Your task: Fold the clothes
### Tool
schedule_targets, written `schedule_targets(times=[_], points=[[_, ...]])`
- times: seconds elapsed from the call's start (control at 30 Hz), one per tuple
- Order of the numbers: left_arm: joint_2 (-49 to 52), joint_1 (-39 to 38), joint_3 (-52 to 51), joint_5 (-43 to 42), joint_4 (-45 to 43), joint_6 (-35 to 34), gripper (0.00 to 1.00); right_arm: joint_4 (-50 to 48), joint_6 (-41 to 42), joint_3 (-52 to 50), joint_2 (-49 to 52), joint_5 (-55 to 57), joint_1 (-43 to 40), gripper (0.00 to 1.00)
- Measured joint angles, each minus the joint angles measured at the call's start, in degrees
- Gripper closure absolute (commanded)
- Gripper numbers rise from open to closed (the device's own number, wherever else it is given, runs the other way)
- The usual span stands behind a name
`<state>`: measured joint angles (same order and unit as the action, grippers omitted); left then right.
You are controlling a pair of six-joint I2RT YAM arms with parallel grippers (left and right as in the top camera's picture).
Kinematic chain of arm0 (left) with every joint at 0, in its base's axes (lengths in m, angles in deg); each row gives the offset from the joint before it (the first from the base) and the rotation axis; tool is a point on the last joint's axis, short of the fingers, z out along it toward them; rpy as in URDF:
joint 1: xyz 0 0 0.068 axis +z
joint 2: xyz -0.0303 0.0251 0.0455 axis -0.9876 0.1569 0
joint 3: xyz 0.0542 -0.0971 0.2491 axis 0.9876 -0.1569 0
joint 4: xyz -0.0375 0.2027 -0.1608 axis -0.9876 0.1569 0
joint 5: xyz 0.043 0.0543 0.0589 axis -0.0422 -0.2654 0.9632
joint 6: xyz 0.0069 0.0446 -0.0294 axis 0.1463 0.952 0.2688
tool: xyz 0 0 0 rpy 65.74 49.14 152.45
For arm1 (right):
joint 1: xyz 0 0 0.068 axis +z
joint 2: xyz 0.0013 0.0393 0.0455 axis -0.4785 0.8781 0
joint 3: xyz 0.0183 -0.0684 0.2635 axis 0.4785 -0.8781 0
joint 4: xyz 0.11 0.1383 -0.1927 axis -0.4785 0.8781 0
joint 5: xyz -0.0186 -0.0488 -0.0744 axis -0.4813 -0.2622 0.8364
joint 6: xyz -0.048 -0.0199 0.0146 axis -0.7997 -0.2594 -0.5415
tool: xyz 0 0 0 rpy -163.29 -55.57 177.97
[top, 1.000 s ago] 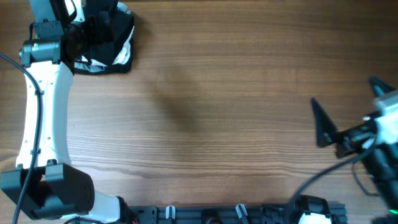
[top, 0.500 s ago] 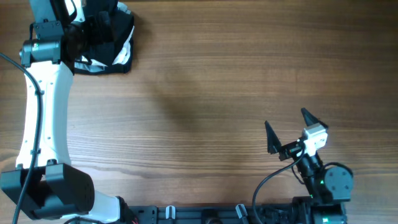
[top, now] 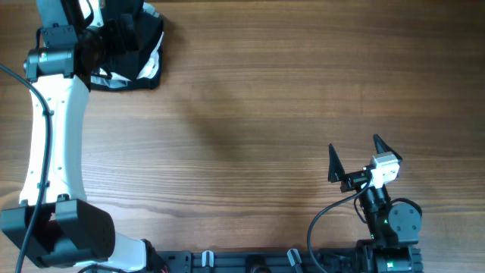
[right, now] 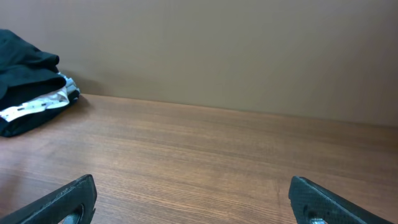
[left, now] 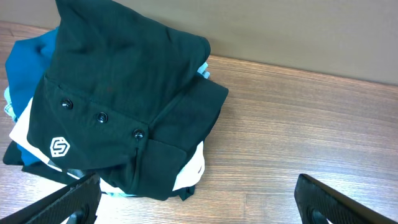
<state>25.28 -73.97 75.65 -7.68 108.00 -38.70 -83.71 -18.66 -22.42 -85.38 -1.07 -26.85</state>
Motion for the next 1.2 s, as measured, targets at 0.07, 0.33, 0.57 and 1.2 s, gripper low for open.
schedule_targets(times=[0.07,0.33,0.57,1.2], points=[[0.0,0.0,0.0,0.0,0.0,0.0,0.0,0.02,0.02,0.0,0.0,0.0,0.0,0.0],[0.0,0.0,0.0,0.0,0.0,0.0,0.0,0.0,0.0,0.0,0.0,0.0,0.0,0.0],[0.0,0.0,0.0,0.0,0.0,0.0,0.0,0.02,0.02,0.0,0.0,0.0,0.0,0.0],[-28.87,-6.1,-24.02,1.51,-13.46,-0.7,0.0,0.09,0.02,0.0,-0.13,0.0,0.02,0.0]])
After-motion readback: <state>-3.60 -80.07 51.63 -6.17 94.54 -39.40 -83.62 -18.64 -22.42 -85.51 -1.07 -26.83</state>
